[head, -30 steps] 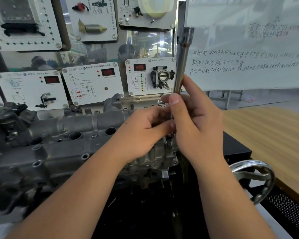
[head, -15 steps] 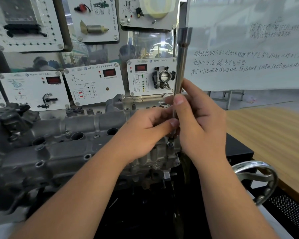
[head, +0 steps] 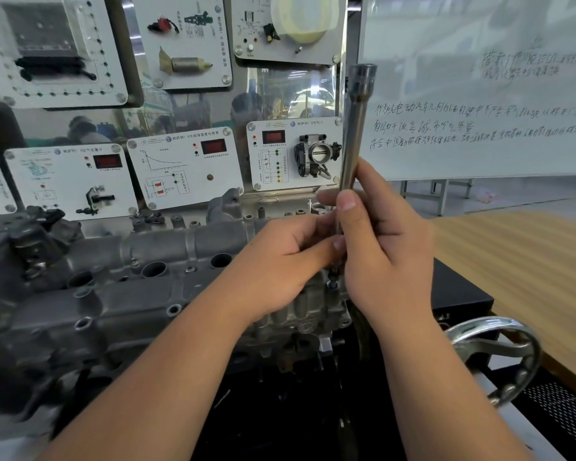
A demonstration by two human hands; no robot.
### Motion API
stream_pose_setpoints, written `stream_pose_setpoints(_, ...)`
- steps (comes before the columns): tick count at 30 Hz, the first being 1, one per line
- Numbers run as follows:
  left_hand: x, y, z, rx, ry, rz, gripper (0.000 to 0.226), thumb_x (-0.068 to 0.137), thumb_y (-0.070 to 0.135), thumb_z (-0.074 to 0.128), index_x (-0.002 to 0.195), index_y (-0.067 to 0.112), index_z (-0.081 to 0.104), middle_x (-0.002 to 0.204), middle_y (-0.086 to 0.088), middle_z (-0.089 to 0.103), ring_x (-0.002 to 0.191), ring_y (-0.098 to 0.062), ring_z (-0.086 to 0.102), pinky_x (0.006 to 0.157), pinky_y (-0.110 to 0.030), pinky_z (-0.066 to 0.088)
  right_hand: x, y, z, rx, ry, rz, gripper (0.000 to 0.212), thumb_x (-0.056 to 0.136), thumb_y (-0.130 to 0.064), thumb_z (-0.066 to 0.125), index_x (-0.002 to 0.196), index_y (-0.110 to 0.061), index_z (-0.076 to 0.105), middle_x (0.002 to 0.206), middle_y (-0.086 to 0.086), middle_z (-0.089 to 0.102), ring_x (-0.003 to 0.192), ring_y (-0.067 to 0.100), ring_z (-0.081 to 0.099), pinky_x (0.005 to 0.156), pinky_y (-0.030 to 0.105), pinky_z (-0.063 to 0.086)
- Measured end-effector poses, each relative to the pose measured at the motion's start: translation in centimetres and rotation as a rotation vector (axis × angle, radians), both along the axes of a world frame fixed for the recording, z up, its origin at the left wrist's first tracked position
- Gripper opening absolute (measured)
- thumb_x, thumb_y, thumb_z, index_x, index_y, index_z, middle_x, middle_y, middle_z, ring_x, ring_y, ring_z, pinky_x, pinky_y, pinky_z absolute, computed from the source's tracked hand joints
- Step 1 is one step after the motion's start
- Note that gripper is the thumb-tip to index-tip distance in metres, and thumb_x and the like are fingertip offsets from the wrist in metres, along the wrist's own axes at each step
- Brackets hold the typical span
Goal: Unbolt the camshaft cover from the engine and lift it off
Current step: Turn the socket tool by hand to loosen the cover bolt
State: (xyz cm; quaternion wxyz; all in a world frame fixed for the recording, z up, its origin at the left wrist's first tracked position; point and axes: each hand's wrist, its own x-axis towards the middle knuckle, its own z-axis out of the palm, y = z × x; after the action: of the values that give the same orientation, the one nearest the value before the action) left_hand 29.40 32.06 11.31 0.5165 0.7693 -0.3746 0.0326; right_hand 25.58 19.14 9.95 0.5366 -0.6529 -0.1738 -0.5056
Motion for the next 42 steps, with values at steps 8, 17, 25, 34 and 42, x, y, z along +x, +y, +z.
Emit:
stream_pose_setpoints(8, -0.05, -0.62, -0.04, 0.013, -0.070, 0.093, 0.050, 0.081, 0.050, 0.067, 0.116, 0.014, 0.067, 0.096, -0.006, 0.076, 0.092, -0.031, 0.073, 0.085, -0.058, 0.057, 0.09, -0.30, 0.12, -0.028, -0.004, -0.068, 0.027, 0.096, -0.027, 0.065, 0.121, -0.020, 0.072, 0.088, -0.018, 0.067, 0.085, 0.004, 0.064, 0.076, 0.017, 0.048)
stream_pose_setpoints(17, 0.09, 0.03, -0.20, 0.000, 0.012, 0.045, 0.029, 0.092, 0.049, 0.063, 0.106, 0.025, 0.073, 0.102, -0.008, 0.077, 0.101, -0.032, 0.072, 0.094, -0.060, 0.055, -0.09, -0.37, 0.07, -0.026, 0.017, -0.004, 0.036, 0.100, -0.023, 0.054, 0.134, -0.016, 0.064, 0.099, -0.012, 0.075, 0.095, 0.004, 0.070, 0.080, 0.018, 0.055)
stream_pose_setpoints(25, -0.04, -0.48, 0.08, 0.007, -0.060, 0.077, 0.053, 0.074, 0.059, 0.063, 0.106, 0.018, 0.069, 0.097, -0.005, 0.077, 0.093, -0.030, 0.072, 0.087, -0.057, 0.057, -0.11, -0.55, 0.53, -0.073, 0.009, -0.065, 0.028, 0.095, -0.026, 0.065, 0.123, -0.030, 0.069, 0.091, -0.018, 0.067, 0.088, 0.010, 0.065, 0.076, 0.022, 0.050)
stream_pose_setpoints(34, 0.12, -0.25, 0.09, 0.017, -0.017, -0.004, 0.033, 0.088, 0.059, 0.058, 0.110, 0.039, 0.073, 0.106, -0.001, 0.078, 0.107, -0.028, 0.072, 0.099, -0.056, 0.054, -0.37, -0.45, 0.34, -0.075, 0.034, 0.024, 0.049, 0.102, -0.029, 0.049, 0.148, -0.042, 0.037, 0.112, -0.010, 0.073, 0.094, 0.008, 0.068, 0.082, 0.027, 0.056)
stream_pose_setpoints(42, 0.46, -0.62, -0.18, 0.001, -0.076, 0.060, 0.051, 0.074, 0.058, 0.064, 0.111, 0.023, 0.070, 0.098, -0.002, 0.078, 0.094, -0.028, 0.074, 0.087, -0.057, 0.058, -0.33, -0.36, 0.23, -0.032, 0.024, -0.004, 0.047, 0.096, -0.020, 0.062, 0.142, -0.025, 0.056, 0.113, -0.007, 0.072, 0.102, 0.012, 0.069, 0.088, 0.043, 0.058)
